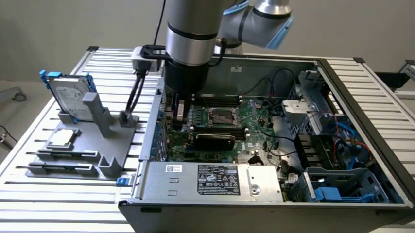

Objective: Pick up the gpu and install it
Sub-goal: 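Insert the gpu into the slot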

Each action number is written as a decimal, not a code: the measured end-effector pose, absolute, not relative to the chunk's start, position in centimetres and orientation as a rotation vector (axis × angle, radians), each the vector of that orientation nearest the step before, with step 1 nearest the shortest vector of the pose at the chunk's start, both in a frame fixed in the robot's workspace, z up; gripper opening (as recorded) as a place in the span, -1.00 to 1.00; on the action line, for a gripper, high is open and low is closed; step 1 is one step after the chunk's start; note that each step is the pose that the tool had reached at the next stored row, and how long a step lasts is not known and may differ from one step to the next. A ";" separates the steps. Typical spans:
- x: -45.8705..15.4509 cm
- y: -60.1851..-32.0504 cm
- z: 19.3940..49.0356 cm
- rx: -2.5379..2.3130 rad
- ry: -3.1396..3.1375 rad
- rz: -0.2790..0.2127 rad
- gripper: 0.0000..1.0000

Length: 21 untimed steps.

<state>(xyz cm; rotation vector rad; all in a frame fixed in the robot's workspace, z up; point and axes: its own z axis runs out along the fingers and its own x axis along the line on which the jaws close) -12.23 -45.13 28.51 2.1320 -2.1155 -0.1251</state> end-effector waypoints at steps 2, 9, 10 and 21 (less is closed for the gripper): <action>-12.3 -45.1 28.6 2.127 -2.111 -0.119 -0.79; -12.6 -45.1 28.9 2.109 -2.096 -0.108 -0.79; -12.6 -45.1 28.9 2.107 -2.094 -0.109 -0.79; -12.7 -45.0 29.4 2.089 -2.076 -0.125 -0.79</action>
